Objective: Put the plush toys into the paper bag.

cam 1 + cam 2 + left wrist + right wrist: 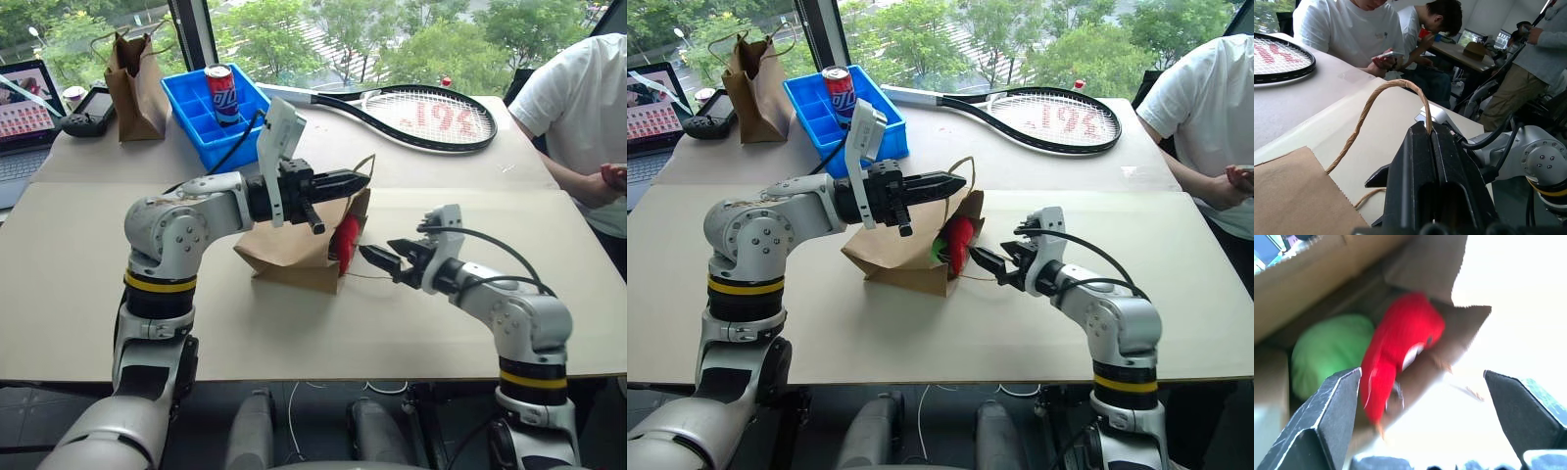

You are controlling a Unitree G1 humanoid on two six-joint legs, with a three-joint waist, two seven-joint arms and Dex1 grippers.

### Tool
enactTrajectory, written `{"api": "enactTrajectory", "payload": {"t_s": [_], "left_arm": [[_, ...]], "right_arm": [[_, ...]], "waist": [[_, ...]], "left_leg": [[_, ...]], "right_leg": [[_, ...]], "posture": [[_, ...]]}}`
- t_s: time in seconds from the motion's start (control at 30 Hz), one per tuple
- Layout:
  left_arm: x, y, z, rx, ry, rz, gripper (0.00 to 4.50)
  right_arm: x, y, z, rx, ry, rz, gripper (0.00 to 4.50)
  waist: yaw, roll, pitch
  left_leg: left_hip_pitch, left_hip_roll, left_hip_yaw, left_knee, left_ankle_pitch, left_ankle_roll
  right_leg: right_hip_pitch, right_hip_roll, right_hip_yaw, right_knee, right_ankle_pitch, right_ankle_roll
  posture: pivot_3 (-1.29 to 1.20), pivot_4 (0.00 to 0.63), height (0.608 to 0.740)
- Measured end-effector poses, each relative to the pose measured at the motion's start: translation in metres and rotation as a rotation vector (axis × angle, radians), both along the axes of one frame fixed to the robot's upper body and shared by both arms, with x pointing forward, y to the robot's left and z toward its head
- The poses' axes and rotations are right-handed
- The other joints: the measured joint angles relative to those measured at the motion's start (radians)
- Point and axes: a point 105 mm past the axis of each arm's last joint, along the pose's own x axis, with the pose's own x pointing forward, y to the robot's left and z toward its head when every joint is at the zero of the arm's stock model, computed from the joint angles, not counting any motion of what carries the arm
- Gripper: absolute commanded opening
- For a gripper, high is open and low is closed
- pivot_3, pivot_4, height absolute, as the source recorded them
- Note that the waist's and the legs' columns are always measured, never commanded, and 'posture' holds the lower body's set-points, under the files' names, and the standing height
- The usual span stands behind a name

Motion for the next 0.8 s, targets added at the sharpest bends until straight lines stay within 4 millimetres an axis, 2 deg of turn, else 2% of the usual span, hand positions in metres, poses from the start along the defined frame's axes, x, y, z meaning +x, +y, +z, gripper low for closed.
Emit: {"api": "enactTrajectory", "payload": {"t_s": [0.1,0.2,0.27,0.33,0.43,0.6,0.63,0.7,0.8], "left_arm": [[0.000,0.000,0.000,-0.003,0.001,0.000,0.00],[0.001,0.001,-0.001,-0.002,0.003,0.006,0.00],[0.001,0.001,-0.002,-0.002,0.005,0.007,0.00],[0.001,0.001,-0.002,-0.003,0.005,0.007,0.00],[0.001,0.001,-0.002,-0.003,0.006,0.009,0.00],[0.002,0.002,-0.002,0.001,0.005,0.016,0.00],[0.002,0.002,-0.002,0.001,0.004,0.017,0.00],[0.002,0.003,-0.002,0.004,0.004,0.022,0.00],[0.004,0.006,-0.001,0.012,0.002,0.036,0.00]], "right_arm": [[-0.016,-0.014,0.002,0.067,0.046,-0.035,4.45],[-0.038,-0.024,0.001,0.214,0.105,-0.075,4.45],[-0.051,-0.021,-0.009,0.294,0.159,-0.097,4.45],[-0.059,-0.009,-0.024,0.379,0.233,-0.103,4.45],[-0.058,0.005,-0.037,0.450,0.303,-0.135,4.45],[-0.039,0.016,-0.036,0.496,0.303,-0.175,4.45],[-0.034,0.018,-0.035,0.496,0.302,-0.178,4.45],[-0.033,0.019,-0.034,0.376,0.290,-0.139,4.45],[-0.049,0.012,-0.032,0.110,0.266,-0.019,4.45]], "waist": [[-0.003,0.000,0.000],[-0.005,0.000,0.000],[-0.005,0.000,0.000],[-0.007,0.001,0.000],[-0.009,0.001,0.000],[-0.009,0.001,-0.001],[-0.009,0.001,-0.001],[-0.009,0.002,-0.001],[-0.003,0.002,-0.001]], "left_leg": [[0.001,0.000,0.000,0.000,0.000,0.000],[0.001,0.000,-0.001,0.000,0.000,0.000],[0.002,0.000,-0.002,0.000,0.000,0.000],[0.002,0.000,-0.002,0.000,0.000,0.000],[0.002,0.000,-0.002,0.000,0.001,0.001],[0.002,0.000,-0.002,0.000,0.001,0.002],[0.002,0.000,-0.002,0.000,0.001,0.002],[0.002,0.000,-0.002,0.000,0.002,0.002],[0.000,-0.001,-0.002,-0.001,0.002,0.003]], "right_leg": [[0.000,0.000,0.000,0.000,0.000,0.000],[0.001,0.000,0.000,0.000,0.000,0.000],[0.001,0.001,0.000,0.001,0.000,0.000],[0.000,0.000,0.000,0.001,0.000,-0.001],[0.000,0.000,0.000,0.000,0.001,-0.002],[0.001,0.001,0.000,0.000,0.002,-0.004],[0.001,0.001,0.000,0.000,0.002,-0.004],[0.001,0.000,0.000,-0.001,0.002,-0.004],[0.002,0.000,0.000,-0.001,0.000,-0.002]], "posture": [[0.00,0.150,0.735],[0.00,0.150,0.735],[0.00,0.150,0.735],[0.00,0.150,0.735],[0.00,0.150,0.735],[0.00,0.150,0.735],[0.00,0.150,0.735],[0.00,0.150,0.735],[0.00,0.150,0.735]]}}
